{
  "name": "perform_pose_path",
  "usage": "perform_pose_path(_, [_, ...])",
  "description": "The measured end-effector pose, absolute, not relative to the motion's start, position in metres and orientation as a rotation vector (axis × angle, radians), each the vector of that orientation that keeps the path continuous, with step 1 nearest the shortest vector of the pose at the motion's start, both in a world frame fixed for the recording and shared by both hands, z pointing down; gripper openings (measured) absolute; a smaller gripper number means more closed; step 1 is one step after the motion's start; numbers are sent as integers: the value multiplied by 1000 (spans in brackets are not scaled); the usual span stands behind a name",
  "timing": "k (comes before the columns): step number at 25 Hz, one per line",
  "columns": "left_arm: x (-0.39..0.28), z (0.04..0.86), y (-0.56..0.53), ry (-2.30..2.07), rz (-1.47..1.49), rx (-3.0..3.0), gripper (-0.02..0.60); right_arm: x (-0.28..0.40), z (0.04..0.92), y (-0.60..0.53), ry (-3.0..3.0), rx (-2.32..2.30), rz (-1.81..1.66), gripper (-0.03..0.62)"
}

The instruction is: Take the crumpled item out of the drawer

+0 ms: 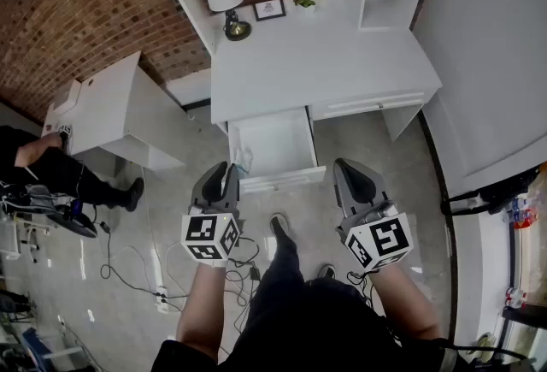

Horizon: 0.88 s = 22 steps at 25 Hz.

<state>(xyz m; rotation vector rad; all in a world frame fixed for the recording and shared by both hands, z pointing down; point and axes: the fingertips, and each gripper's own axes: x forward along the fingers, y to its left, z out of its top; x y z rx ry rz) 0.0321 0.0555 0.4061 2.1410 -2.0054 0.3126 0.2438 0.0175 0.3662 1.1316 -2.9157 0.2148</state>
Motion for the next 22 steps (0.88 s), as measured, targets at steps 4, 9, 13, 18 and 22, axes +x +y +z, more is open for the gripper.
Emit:
perform_pose_path(4, [57,386,124,-2031,303,2145,64,246,365,64,-2938,1075,235,0])
perform_pose_path(9, [51,365,173,-2075,232,2116,64,237,352,102,-2958,1038,232,0])
perform_pose_path(13, [43,360,188,-2089,200,2101,64,227,349,112,-2954,1034,222,0])
perform_pose_path(18, [22,355,202,-2097,164,2096,64,204,353,115,-2927,1057,184,0])
perform_pose_path(22, [-9,350,217,-2109,108,2102,64,176,354,121,-2893,1074,179,0])
